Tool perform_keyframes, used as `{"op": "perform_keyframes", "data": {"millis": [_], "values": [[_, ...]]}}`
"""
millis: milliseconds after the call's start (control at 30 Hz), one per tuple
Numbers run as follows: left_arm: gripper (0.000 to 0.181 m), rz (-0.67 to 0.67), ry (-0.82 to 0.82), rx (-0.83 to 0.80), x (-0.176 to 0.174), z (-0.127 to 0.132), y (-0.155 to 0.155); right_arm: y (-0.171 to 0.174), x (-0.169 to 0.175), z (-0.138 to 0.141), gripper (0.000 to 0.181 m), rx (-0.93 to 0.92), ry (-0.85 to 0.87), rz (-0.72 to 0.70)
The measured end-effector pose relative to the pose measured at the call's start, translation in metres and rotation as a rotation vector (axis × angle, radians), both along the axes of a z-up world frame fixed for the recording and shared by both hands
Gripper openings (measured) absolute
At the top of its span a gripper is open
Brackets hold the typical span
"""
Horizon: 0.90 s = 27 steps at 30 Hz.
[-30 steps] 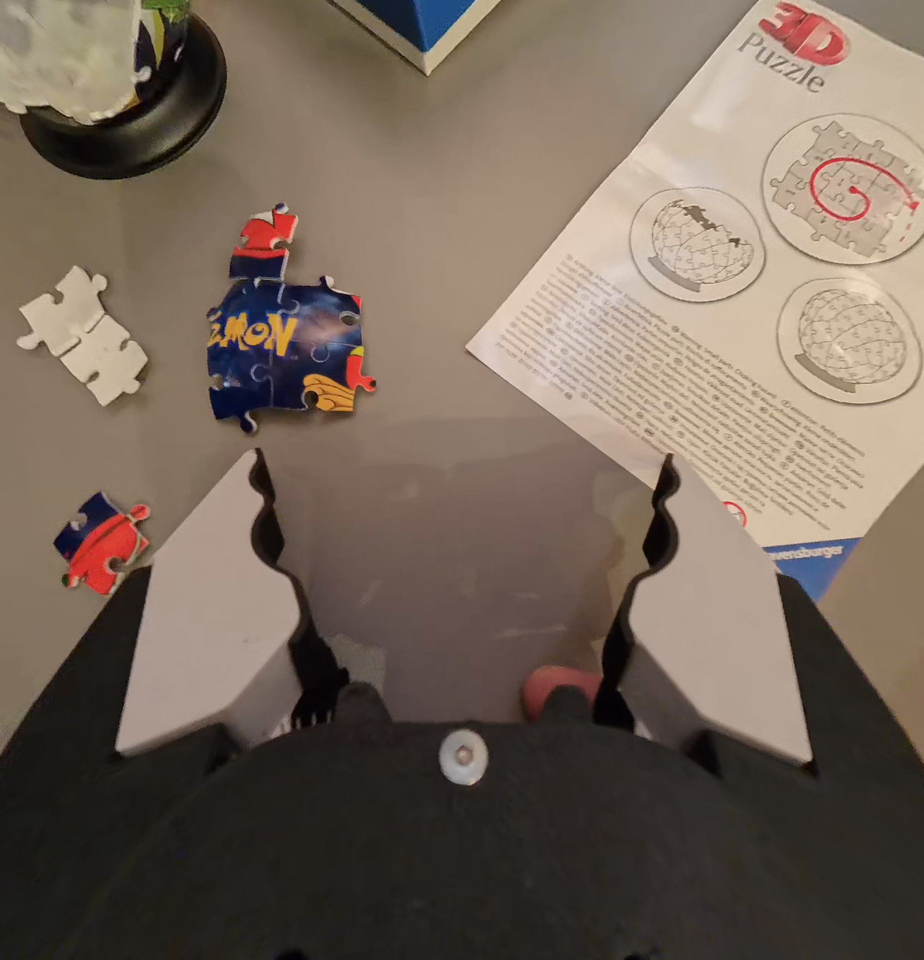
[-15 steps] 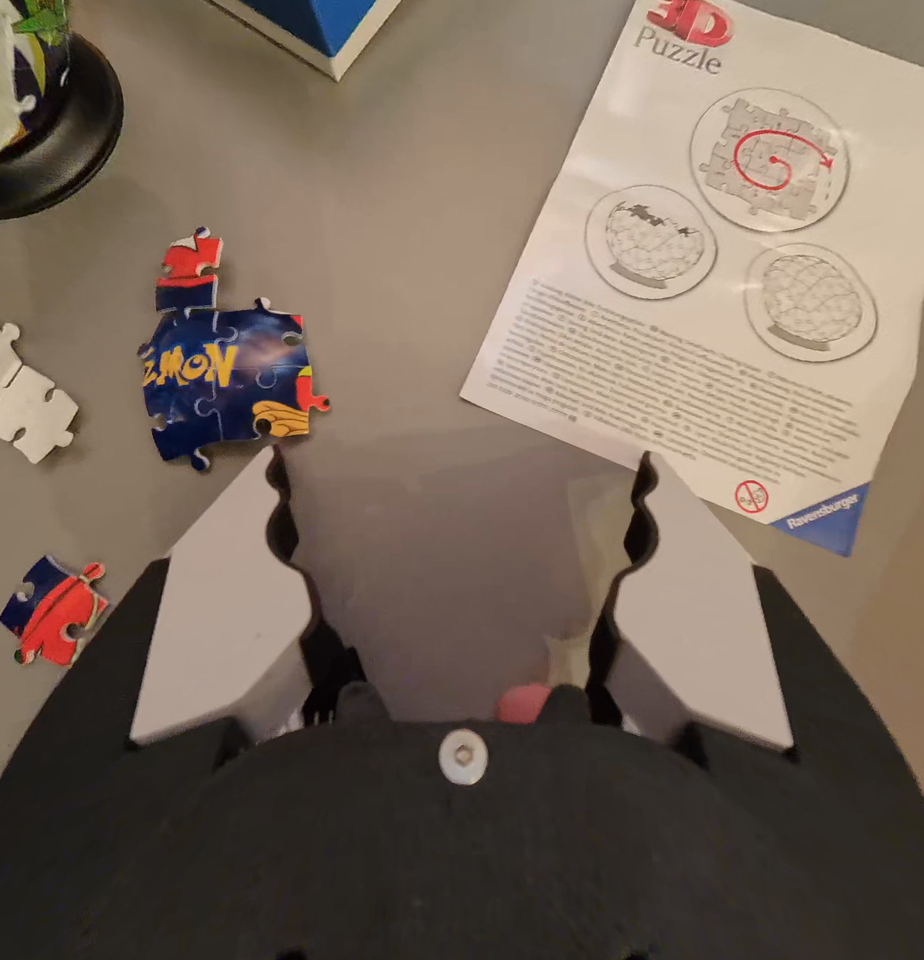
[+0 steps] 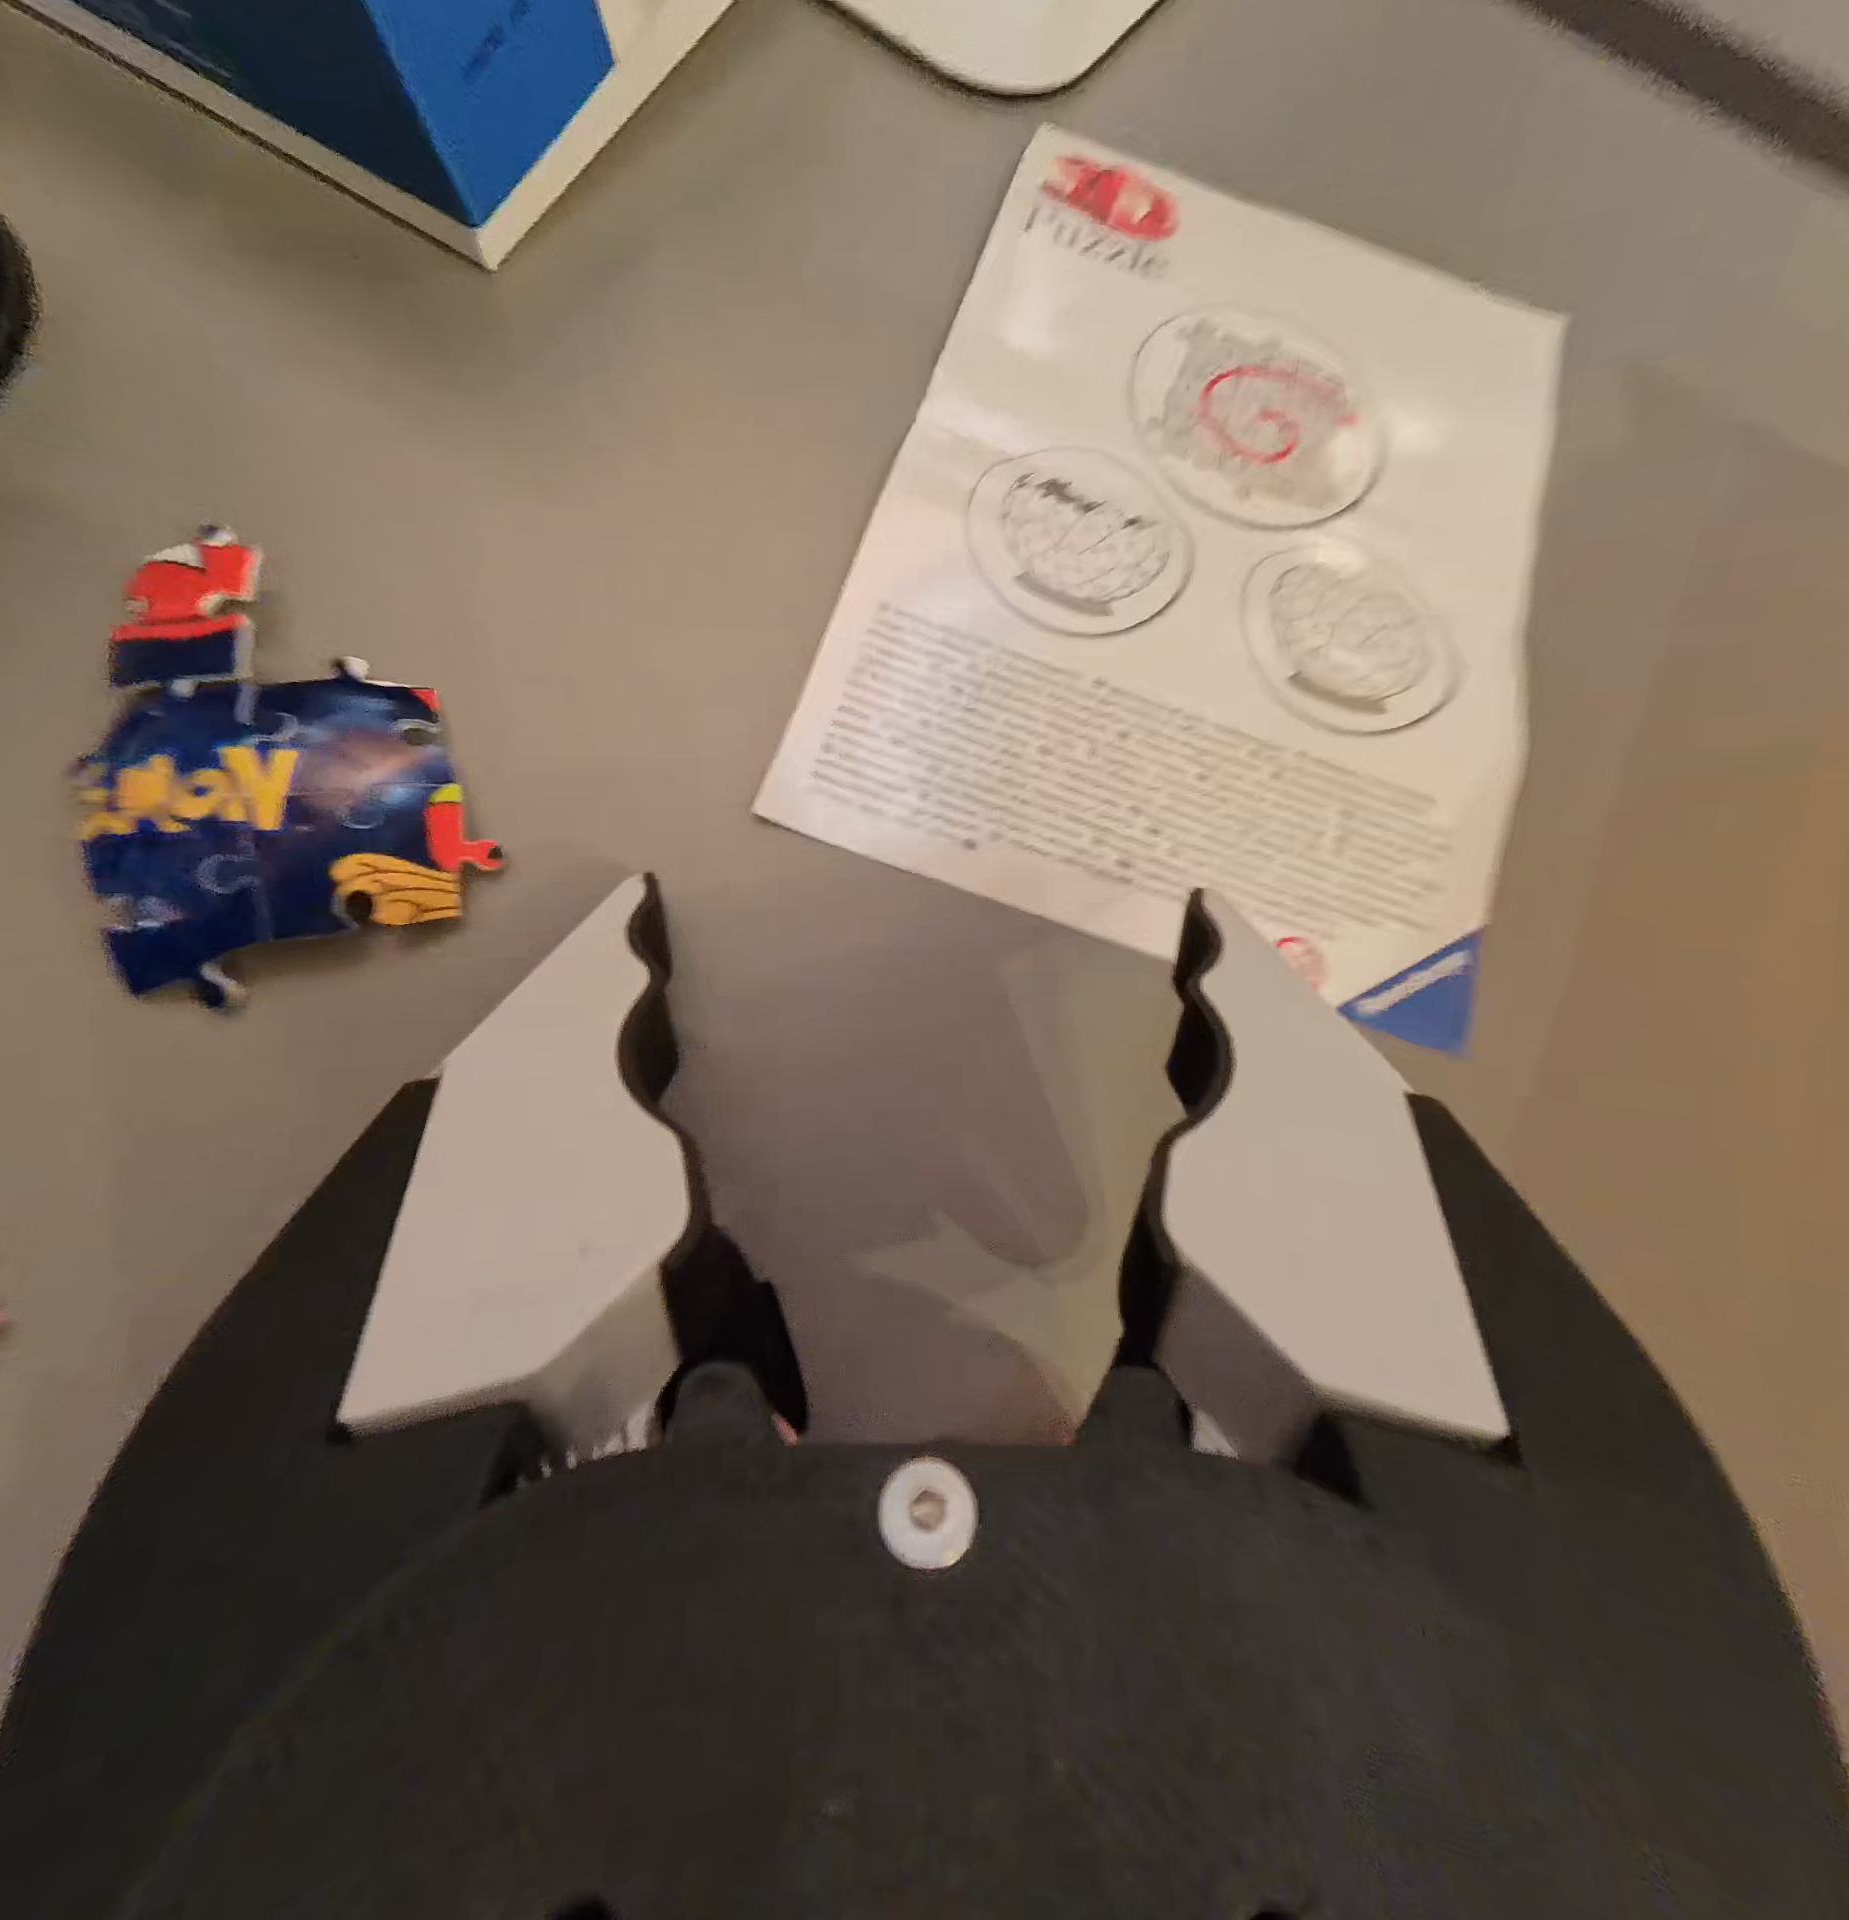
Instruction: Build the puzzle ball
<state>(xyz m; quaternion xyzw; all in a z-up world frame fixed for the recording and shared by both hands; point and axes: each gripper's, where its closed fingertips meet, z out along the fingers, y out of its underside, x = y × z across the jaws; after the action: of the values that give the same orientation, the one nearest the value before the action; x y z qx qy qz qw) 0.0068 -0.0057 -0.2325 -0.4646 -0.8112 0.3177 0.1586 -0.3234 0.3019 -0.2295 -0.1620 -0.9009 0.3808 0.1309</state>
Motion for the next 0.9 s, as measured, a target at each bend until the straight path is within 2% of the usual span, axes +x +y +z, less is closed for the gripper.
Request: {"op": "perform_keyframes", "data": {"millis": [33, 67, 100, 133, 200, 333, 400, 467, 533, 900], "values": [[0.099, 0.006, -0.003, -0.009, 0.0, 0.0, -0.001, -0.001, 0.003, -0.002, 0.09, -0.017, -0.049, 0.003], [0.099, 0.001, -0.001, -0.007, -0.001, 0.0, 0.0, 0.001, 0.0, -0.003, 0.11, -0.011, -0.063, 0.005], [0.099, 0.006, 0.0, 0.015, -0.002, -0.001, 0.0, 0.004, -0.008, -0.006, 0.146, 0.011, -0.038, -0.009], [0.098, 0.032, -0.003, 0.028, -0.002, -0.001, -0.004, 0.003, -0.003, -0.009, 0.157, 0.03, -0.07, 0.041], [0.09, 0.052, 0.01, 0.022, -0.006, -0.001, -0.012, -0.002, 0.0, -0.016, 0.16, 0.057, -0.14, 0.125], [0.087, 0.094, 0.001, 0.007, -0.012, 0.0, -0.029, -0.007, -0.017, -0.013, 0.159, 0.025, -0.127, 0.061], [0.074, 0.018, 0.016, 0.013, -0.019, 0.001, -0.025, -0.008, -0.016, -0.012, 0.159, 0.019, -0.123, 0.071], [0.083, 0.045, 0.01, 0.012, -0.017, 0.0, -0.028, -0.009, -0.017, -0.012, 0.159, 0.021, -0.125, 0.078], [0.105, 0.144, -0.006, 0.009, -0.007, -0.002, -0.036, -0.008, -0.019, -0.011, 0.159, 0.023, -0.123, 0.075], [0.14, 0.201, -0.031, 0.067, 0.014, -0.009, -0.041, -0.007, -0.02, -0.011, 0.159, 0.023, -0.123, 0.088]]}}
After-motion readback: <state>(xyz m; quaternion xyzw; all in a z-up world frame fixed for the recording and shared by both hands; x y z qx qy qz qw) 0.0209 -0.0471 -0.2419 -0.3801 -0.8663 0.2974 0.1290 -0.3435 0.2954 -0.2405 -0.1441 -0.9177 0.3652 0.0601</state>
